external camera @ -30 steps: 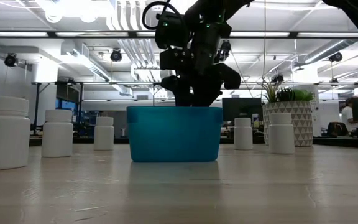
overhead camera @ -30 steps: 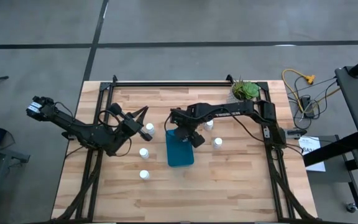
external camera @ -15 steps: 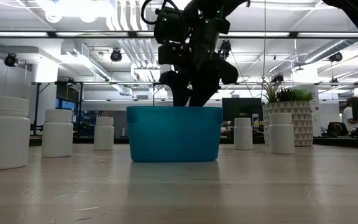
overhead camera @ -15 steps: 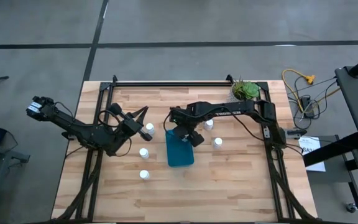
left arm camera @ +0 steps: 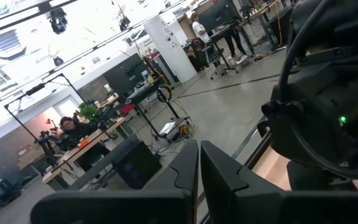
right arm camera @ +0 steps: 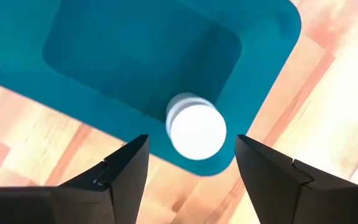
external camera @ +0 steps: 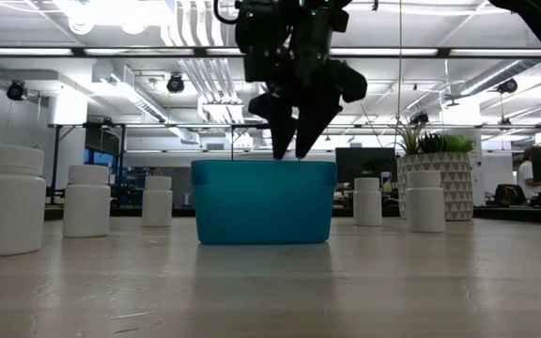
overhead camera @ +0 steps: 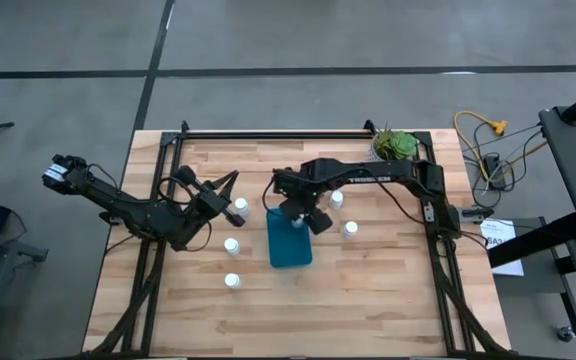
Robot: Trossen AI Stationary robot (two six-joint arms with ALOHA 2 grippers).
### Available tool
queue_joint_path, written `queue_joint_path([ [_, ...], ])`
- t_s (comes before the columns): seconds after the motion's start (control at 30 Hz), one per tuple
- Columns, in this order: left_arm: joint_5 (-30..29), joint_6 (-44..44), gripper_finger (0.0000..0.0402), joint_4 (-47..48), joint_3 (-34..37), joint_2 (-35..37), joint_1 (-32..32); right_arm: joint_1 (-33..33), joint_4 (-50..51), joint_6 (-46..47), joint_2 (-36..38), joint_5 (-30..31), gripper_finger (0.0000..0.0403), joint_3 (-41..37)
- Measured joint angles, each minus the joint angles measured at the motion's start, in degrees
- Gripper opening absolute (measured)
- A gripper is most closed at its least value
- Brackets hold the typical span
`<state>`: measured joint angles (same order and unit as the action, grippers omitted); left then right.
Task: Pick and place pill bottles into a basket
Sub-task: Put the white pill bottle into the blue bin
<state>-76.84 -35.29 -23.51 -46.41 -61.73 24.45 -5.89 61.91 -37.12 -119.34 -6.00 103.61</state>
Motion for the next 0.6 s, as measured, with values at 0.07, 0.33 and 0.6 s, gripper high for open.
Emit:
queue_joint_path([
  [0.07, 0.0, 0.0, 0.0002, 0.0, 0.0, 0.0, 0.0, 0.0, 1.7, 0.7, 0.0, 0.0, 0.0227, 0.9],
  [0.33, 0.0, 0.0, 0.0002, 0.0, 0.0, 0.0, 0.0, 0.0, 8.1, 2.3, 0.5, -0.2, 0.0226, 5.2],
  [0.6, 0.0, 0.0, 0.0002, 0.0, 0.0, 0.0, 0.0, 0.0, 10.0, 4.1, 6.0, -0.5, 0.0226, 5.3],
])
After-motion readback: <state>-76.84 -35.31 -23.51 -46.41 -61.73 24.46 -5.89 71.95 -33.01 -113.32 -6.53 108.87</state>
